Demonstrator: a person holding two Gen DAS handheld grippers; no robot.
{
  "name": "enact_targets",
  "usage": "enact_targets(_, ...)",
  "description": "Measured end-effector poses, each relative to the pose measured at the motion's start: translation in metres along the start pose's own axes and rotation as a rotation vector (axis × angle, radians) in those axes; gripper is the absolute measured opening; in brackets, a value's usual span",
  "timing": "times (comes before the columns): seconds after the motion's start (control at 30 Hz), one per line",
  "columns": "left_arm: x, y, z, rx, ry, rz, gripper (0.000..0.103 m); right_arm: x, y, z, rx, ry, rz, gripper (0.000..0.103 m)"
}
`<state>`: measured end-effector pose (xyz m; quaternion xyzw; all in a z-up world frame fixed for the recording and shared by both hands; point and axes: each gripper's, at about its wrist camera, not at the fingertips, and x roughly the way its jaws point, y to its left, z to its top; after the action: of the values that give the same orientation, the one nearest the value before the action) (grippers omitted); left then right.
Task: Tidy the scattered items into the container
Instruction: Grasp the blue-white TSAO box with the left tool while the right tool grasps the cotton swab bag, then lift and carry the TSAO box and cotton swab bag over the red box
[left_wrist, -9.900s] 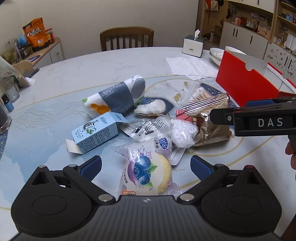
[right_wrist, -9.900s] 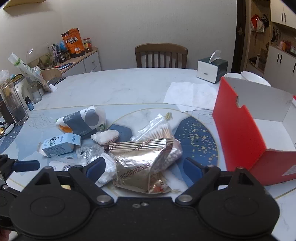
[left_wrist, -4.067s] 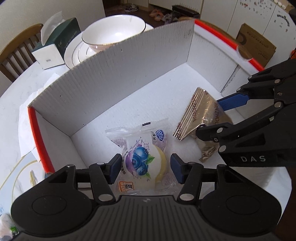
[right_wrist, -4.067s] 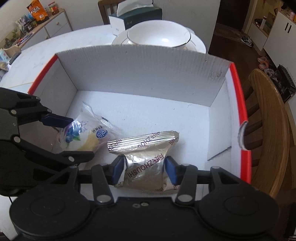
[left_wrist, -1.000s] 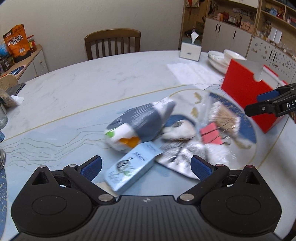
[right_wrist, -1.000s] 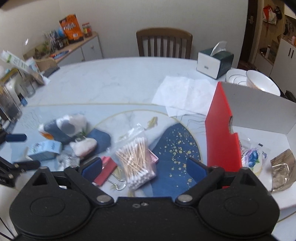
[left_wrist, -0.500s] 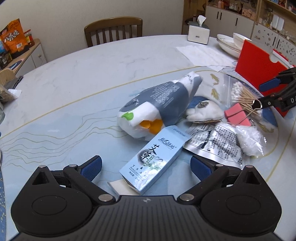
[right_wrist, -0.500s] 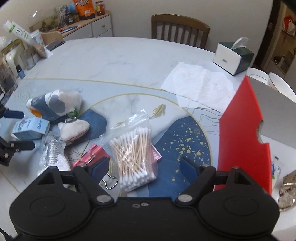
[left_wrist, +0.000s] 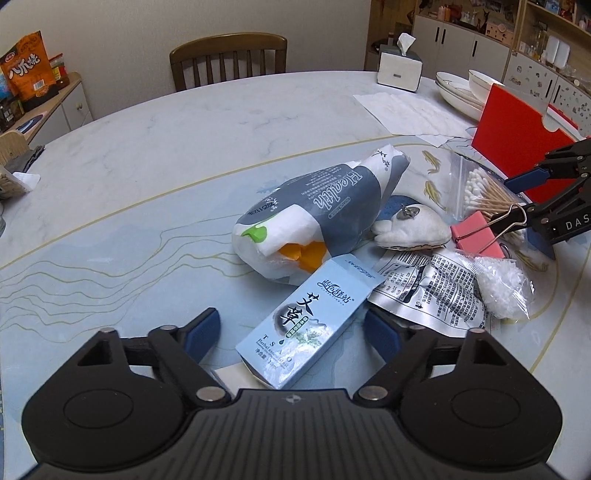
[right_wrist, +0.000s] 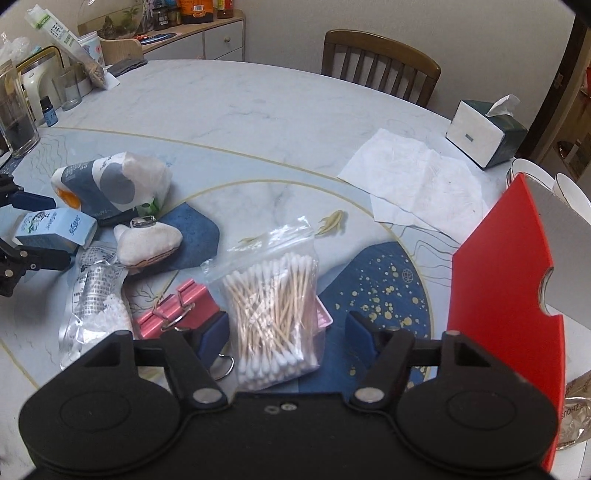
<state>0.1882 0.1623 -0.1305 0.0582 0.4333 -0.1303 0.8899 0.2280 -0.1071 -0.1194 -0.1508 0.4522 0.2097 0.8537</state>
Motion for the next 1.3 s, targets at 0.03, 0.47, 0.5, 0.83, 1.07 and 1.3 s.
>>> enact_targets(0.03,-0.001,0.000,0.000,-0.001,-0.002,0.000,0.080,0.000,0.001,0.000,-0.004,-0.001,0.001,0.063)
enact_targets(0.47,-0.008,-0.006,-0.003,0.003,-0.004,0.010,0.050,0.002,0.012,-0.001,-0.040,-0.008,-0.008,0.039)
enact_targets(0.5,-0.008,-0.007,-0.004,0.002,-0.001,0.012,0.047,0.001,0.012,-0.001,-0.035,-0.009,-0.008,0.038)
enact_targets(0.83,-0.015,-0.019,-0.007,-0.007,0.002,0.017,0.031,-0.016,0.005,-0.010,0.041,-0.032,-0.010,0.035)
enact_targets(1.07,-0.030,-0.027,-0.009,-0.024,-0.025,0.005,0.028,-0.034,-0.001,-0.019,0.092,-0.048,-0.004,0.035)
enact_targets(1.3,-0.048,-0.036,-0.008,-0.048,-0.043,-0.010,0.028,-0.056,-0.004,-0.026,0.128,-0.068,0.009,0.034)
